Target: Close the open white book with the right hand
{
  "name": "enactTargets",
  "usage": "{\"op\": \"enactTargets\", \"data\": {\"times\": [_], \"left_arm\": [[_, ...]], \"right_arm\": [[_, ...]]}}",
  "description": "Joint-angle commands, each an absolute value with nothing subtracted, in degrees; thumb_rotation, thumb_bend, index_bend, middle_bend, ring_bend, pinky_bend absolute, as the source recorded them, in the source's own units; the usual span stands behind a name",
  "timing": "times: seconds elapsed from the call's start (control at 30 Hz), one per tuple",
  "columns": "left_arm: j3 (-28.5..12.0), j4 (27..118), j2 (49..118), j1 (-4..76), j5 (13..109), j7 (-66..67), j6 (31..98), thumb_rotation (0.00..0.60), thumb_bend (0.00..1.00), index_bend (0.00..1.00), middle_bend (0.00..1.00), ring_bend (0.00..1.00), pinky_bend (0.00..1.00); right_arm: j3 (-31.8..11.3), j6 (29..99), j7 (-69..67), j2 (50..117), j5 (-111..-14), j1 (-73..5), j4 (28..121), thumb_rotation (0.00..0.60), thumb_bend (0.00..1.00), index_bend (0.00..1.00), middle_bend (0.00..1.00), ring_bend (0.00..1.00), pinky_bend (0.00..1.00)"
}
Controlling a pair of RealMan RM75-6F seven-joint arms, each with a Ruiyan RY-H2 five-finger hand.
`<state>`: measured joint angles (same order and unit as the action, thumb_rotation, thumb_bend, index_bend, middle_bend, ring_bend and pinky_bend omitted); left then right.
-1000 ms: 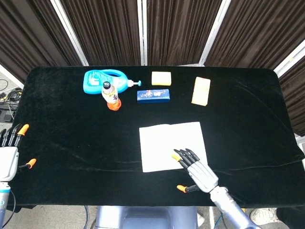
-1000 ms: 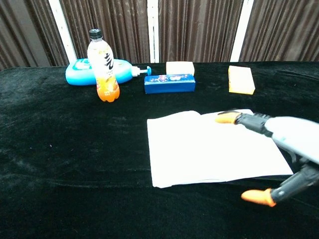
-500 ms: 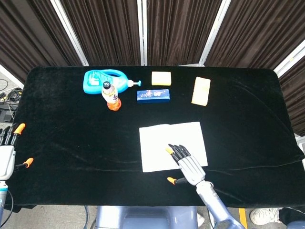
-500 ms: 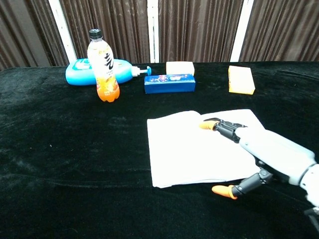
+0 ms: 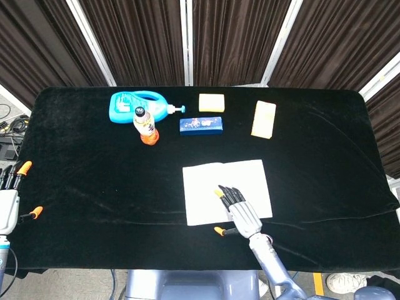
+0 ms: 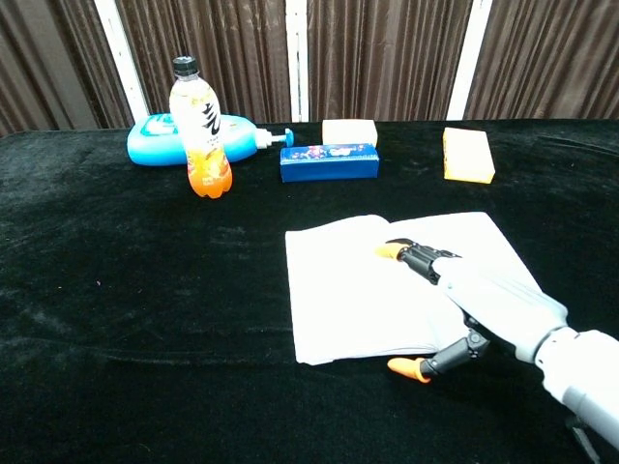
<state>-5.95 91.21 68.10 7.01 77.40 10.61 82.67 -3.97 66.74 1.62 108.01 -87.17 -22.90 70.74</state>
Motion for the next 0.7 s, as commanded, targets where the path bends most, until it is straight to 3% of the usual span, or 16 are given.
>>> {"op": "enactTargets", "data": {"times": [0.03, 0.5, 0.7], "left_arm": [[-5.98, 91.14, 68.15, 7.1, 77.21, 10.69, 82.49, 0.6, 0.12, 0.0, 0.0, 0.0, 0.0], [-6.07, 91.03, 68.04, 7.26, 76.55, 10.36, 82.04, 0.6, 0.12, 0.0, 0.0, 0.0, 0.0], [-5.99, 90.98, 68.07, 7.44, 76.48, 10.28, 81.66, 0.6, 0.12, 0.0, 0.0, 0.0, 0.0]], "right_arm": [[-4.09, 66.47, 1.32, 108.75, -86.69, -23.19, 69.93, 0.6, 0.09, 0.0, 0.0, 0.0, 0.0], [-4.75, 65.63, 2.12, 112.45, -85.14, -24.45, 65.79, 0.6, 0.1, 0.0, 0.0, 0.0, 0.0], [-5.08, 68.23, 1.5, 115.74, -85.99, -24.55, 61.25, 0.6, 0.14, 0.0, 0.0, 0.0, 0.0]]}}
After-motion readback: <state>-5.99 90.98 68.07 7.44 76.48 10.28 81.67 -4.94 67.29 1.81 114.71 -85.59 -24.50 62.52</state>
